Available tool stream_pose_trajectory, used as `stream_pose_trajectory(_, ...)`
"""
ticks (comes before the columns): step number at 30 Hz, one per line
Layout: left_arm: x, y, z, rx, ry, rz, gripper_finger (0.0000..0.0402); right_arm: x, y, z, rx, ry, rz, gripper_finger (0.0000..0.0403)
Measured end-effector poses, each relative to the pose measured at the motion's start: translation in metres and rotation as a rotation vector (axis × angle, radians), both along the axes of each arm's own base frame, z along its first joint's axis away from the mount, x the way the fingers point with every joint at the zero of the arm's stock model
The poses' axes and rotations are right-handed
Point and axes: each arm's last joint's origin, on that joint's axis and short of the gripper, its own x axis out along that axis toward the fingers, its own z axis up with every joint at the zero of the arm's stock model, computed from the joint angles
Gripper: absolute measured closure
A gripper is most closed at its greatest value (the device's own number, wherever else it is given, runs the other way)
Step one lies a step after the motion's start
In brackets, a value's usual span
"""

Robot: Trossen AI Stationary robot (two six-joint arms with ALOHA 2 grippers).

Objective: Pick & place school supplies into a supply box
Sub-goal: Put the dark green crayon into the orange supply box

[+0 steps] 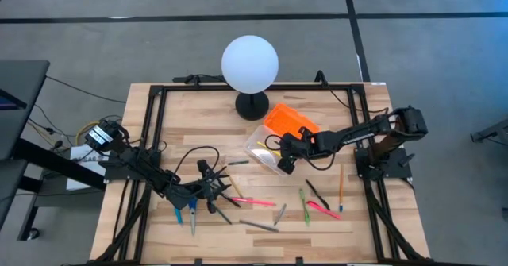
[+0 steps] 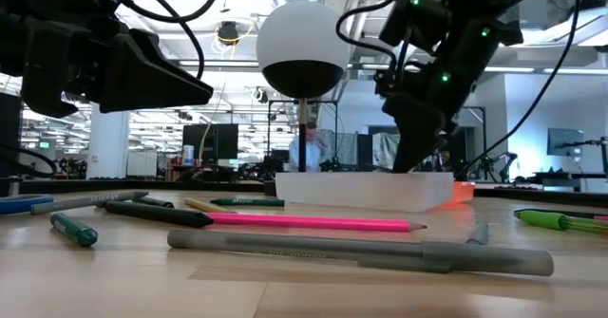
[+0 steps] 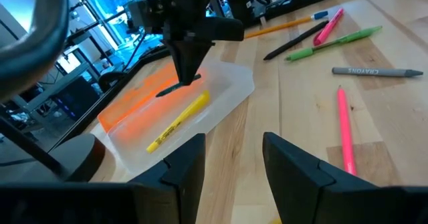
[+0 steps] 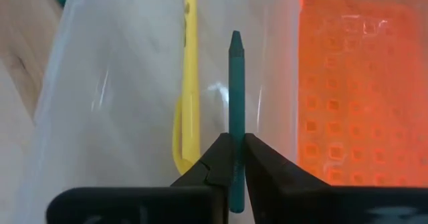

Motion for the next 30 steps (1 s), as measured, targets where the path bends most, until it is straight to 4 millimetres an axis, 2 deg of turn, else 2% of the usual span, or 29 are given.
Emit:
stream_pose_trajectory(14, 0.000, 0.000, 0.000, -0.007, -0.001, 0.002, 0.0256, 0.001, 0.010, 0.006, -0.066, -0.017, 0.093, 0.0311)
stream_pose_trajectory(17, 0.000, 0.000, -0.001, -0.040, -0.002, 0.000, 0.0256, 0.001, 0.026, 0.017, -0.181, -0.071, 0.160, 0.0308)
stream_pose_trajectory(23, 0.004, 0.008, -0.008, -0.154, 0.051, -0.039, 0.0256, -0.011, 0.078, 0.047, -0.383, -0.205, 0.381, 0.0309)
stream_pose_trajectory(27, 0.009, 0.017, -0.010, -0.247, 0.051, -0.022, 0.0256, -0.033, 0.105, 0.055, -0.454, -0.217, 0.536, 0.0310)
stream_pose_trajectory(30, 0.011, 0.019, -0.010, -0.281, 0.056, -0.030, 0.0256, -0.053, 0.120, 0.050, -0.471, -0.221, 0.624, 0.0310)
